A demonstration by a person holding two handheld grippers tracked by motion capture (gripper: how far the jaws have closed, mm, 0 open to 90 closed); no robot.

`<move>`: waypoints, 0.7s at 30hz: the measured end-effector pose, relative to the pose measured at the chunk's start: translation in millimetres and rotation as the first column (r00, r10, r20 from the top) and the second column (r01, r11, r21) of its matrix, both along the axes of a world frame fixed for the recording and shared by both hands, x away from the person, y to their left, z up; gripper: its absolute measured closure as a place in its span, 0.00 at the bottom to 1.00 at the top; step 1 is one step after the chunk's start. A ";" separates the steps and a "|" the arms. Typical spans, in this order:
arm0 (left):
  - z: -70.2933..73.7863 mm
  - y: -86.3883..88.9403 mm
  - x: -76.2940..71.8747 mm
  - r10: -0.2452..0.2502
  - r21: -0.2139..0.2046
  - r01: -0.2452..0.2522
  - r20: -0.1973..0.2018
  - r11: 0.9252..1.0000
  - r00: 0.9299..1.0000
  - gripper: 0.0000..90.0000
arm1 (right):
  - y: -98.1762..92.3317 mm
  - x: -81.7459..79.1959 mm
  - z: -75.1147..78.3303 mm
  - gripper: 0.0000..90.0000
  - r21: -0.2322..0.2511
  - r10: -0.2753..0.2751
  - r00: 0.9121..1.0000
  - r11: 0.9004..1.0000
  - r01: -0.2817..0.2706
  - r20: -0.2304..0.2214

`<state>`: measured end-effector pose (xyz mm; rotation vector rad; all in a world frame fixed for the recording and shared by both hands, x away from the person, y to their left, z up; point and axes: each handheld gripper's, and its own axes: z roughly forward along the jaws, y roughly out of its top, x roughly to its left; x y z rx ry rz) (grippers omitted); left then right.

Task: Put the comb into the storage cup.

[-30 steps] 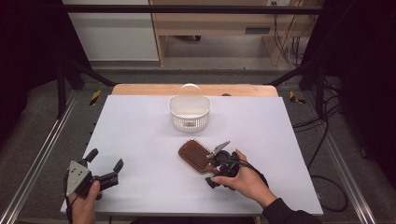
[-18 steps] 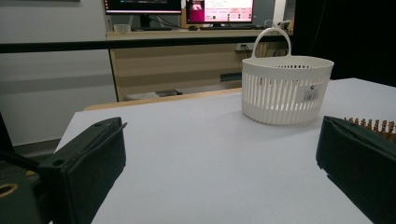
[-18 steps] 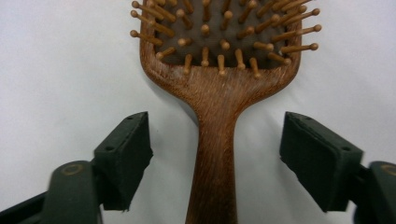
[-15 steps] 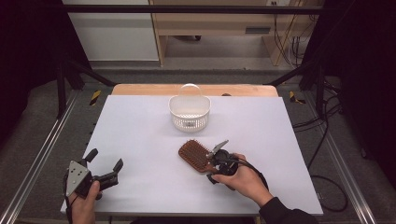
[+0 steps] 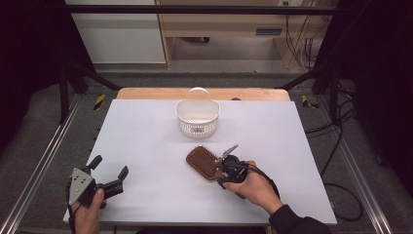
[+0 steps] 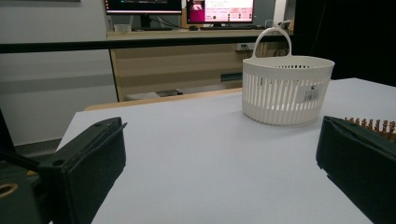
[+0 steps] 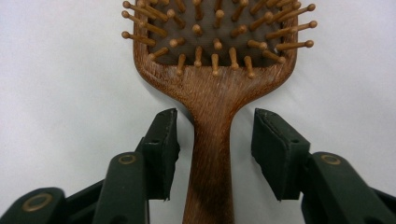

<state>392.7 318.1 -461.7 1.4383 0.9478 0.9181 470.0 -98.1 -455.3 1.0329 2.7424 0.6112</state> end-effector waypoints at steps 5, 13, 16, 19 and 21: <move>0.0 0.1 0.0 0.000 0.000 0.000 0.000 1.000 1.000 0.02 | 1.9 0.5 1.0 0.66 -0.011 0.002 1.000 1.000 -0.002 -0.005; 0.0 0.0 0.0 0.000 0.001 0.000 0.000 1.000 1.000 0.02 | 3.6 3.4 2.0 0.72 -0.032 0.015 1.000 0.999 -0.016 -0.022; 0.0 0.1 -0.1 0.000 0.001 0.000 0.000 1.000 1.000 0.02 | 4.3 4.1 2.3 0.74 -0.041 0.013 1.000 0.999 -0.014 -0.027; 0.0 -0.3 0.1 -0.001 0.001 0.001 -0.001 1.000 1.000 0.02 | 4.8 6.5 2.8 0.79 -0.048 0.011 0.999 0.999 -0.013 -0.041; 0.0 -0.7 0.1 -0.002 0.003 0.002 0.000 1.000 1.000 0.02 | 4.5 8.2 2.8 0.80 -0.050 0.018 0.999 0.999 -0.020 -0.044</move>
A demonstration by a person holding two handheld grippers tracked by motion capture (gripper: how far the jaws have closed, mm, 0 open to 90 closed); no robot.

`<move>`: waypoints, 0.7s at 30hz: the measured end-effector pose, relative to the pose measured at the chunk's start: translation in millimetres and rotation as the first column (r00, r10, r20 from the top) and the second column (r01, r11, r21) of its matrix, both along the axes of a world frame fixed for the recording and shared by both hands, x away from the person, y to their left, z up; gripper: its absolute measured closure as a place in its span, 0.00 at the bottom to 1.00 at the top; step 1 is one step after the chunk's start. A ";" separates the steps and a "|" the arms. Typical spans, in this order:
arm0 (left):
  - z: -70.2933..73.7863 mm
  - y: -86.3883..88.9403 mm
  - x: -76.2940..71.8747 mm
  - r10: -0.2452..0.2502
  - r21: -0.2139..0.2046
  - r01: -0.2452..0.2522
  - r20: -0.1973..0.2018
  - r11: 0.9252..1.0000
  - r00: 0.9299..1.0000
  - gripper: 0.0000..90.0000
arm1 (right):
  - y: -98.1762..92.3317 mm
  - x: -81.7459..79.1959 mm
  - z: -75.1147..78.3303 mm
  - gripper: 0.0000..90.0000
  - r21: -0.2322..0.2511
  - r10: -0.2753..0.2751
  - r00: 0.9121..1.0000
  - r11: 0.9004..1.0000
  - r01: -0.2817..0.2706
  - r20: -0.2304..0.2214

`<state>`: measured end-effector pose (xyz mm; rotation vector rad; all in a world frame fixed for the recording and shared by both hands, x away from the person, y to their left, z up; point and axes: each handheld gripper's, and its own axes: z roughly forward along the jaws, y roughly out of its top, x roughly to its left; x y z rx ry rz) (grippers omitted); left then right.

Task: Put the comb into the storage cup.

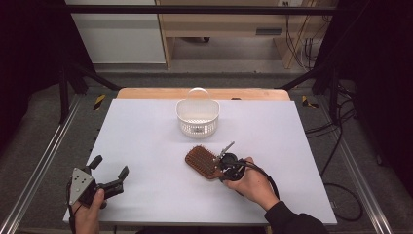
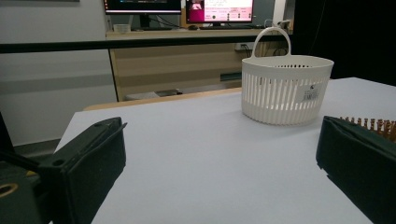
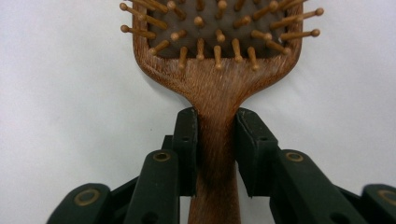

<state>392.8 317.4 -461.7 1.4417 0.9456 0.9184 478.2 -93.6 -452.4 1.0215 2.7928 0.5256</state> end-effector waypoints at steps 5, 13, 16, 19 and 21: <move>0.0 -0.3 0.2 -0.001 0.001 0.001 0.000 1.000 1.000 0.02 | 1.1 1.0 0.5 0.81 -0.011 0.000 1.000 1.000 0.000 -0.008; 0.2 1.6 0.1 0.003 -0.005 -0.003 0.000 1.000 1.000 0.02 | -0.3 -0.6 0.5 0.81 0.003 0.010 1.000 1.000 -0.010 0.003; 0.3 1.7 0.3 0.004 -0.005 -0.004 -0.001 1.000 1.000 0.02 | -1.8 -2.9 0.0 0.81 0.011 0.016 1.000 1.000 -0.016 0.024; 0.4 1.3 0.1 0.003 -0.006 -0.003 -0.003 1.000 1.000 0.02 | -5.6 -5.0 -1.3 0.81 0.037 0.015 0.999 0.999 -0.016 0.042; 0.6 1.1 -0.1 0.004 -0.010 -0.004 -0.003 1.000 1.000 0.02 | -8.2 -6.9 -1.5 0.81 0.054 0.009 0.998 0.998 -0.013 0.061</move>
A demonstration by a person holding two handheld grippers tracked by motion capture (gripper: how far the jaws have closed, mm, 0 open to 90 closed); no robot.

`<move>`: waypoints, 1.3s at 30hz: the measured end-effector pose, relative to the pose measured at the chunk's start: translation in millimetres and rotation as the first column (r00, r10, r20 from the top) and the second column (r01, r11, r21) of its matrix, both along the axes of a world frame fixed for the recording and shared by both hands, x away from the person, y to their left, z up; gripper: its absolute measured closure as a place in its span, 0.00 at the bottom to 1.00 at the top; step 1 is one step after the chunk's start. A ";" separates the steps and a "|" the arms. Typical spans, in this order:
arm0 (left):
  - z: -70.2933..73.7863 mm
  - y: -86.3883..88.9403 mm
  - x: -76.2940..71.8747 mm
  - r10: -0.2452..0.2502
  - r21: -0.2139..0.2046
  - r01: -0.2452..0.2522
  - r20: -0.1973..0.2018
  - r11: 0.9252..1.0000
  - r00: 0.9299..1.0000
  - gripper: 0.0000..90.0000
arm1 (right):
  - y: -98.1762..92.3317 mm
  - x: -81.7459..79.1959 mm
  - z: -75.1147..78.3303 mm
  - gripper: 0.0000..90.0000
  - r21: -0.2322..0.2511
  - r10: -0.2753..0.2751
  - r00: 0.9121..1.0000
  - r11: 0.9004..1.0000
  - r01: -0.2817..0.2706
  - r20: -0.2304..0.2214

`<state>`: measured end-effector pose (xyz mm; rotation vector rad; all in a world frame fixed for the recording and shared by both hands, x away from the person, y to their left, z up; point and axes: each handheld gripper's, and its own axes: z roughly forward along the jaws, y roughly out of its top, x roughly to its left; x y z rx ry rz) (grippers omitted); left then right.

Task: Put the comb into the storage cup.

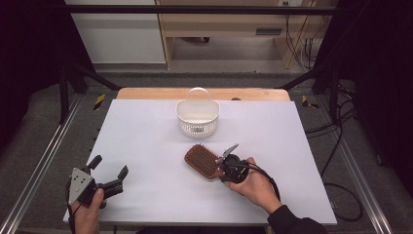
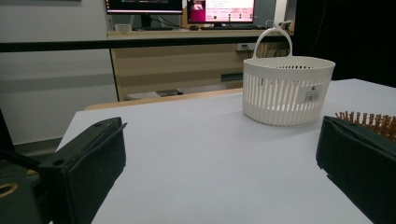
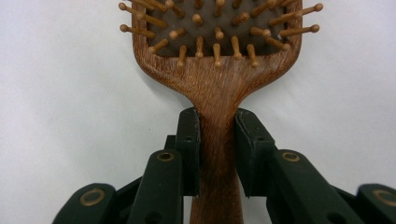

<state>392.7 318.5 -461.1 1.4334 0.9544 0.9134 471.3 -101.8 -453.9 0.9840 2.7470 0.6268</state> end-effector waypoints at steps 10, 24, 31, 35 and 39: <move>3.8 -9.9 -4.3 -0.038 -0.023 0.038 -0.033 0.999 0.999 0.02 | -20.8 -4.4 8.7 0.81 0.160 -0.036 0.992 0.987 0.016 0.121; 51.8 -74.6 13.4 -0.189 -0.071 0.186 -0.042 0.980 0.981 0.02 | -33.7 -13.6 18.7 0.81 0.401 -0.125 0.942 0.916 -0.010 0.310; 67.5 -119.3 36.0 -0.238 -0.038 0.235 -0.077 0.971 0.968 0.02 | -38.1 -16.5 16.2 0.81 0.465 -0.159 0.917 0.885 -0.032 0.365; 69.6 -145.5 42.4 -0.279 -0.083 0.270 -0.120 0.959 0.953 0.03 | -39.4 -19.4 15.6 0.81 0.502 -0.176 0.904 0.863 -0.049 0.391; 76.3 -166.3 42.9 -0.326 -0.106 0.315 -0.121 0.943 0.937 0.02 | -40.6 -21.8 16.7 0.81 0.528 -0.200 0.891 0.848 -0.051 0.407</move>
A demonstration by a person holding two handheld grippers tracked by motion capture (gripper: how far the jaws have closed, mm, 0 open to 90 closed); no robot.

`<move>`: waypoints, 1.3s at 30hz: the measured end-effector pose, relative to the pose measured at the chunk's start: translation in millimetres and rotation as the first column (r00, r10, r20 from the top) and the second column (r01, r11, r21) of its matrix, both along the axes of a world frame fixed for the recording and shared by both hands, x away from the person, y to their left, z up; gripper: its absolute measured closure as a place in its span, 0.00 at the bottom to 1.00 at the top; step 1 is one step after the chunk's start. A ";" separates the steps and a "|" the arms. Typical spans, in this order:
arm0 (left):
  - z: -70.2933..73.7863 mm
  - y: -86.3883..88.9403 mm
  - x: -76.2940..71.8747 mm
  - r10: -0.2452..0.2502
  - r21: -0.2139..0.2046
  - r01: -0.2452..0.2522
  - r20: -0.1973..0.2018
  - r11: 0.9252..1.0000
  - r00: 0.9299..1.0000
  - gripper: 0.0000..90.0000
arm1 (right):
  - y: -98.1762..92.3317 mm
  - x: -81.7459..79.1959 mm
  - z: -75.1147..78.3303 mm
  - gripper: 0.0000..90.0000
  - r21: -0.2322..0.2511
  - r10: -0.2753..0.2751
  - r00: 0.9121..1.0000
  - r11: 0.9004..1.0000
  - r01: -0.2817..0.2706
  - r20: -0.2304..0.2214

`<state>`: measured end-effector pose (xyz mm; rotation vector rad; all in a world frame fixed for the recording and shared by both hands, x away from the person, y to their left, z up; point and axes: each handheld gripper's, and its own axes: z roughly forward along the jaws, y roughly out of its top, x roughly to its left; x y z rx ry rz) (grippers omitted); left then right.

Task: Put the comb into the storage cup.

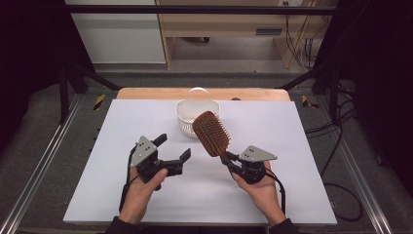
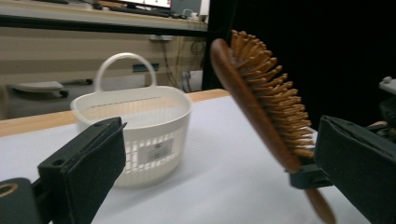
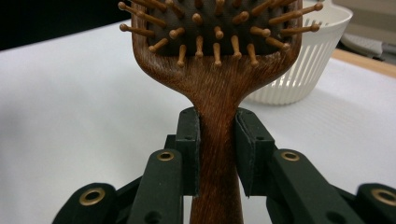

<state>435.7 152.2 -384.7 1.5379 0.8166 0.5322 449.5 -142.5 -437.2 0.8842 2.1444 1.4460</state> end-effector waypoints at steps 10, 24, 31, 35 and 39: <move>20.9 -23.2 5.6 -0.026 -0.008 0.026 0.005 1.000 1.000 0.03 | 4.9 -7.8 0.7 0.81 0.044 0.015 0.998 0.999 -0.018 0.059; 20.7 -27.4 16.5 -0.018 -0.077 0.013 -0.059 0.997 0.998 0.04 | 11.3 -14.6 -0.9 0.81 0.057 0.031 0.995 0.998 -0.037 0.092; 24.8 -36.3 21.3 -0.015 -0.097 0.008 -0.075 0.995 0.997 0.04 | 13.5 -15.9 -0.8 0.81 0.061 0.045 0.994 0.997 -0.051 0.095; 27.9 -40.3 23.4 -0.013 -0.101 0.005 -0.074 0.995 0.997 0.04 | 14.6 -16.5 -1.2 0.81 0.059 0.048 0.994 0.997 -0.053 0.095; 29.2 -43.4 25.1 -0.011 -0.106 0.003 -0.078 0.994 0.997 0.04 | 15.5 -17.3 -1.0 0.81 0.063 0.053 0.994 0.996 -0.059 0.095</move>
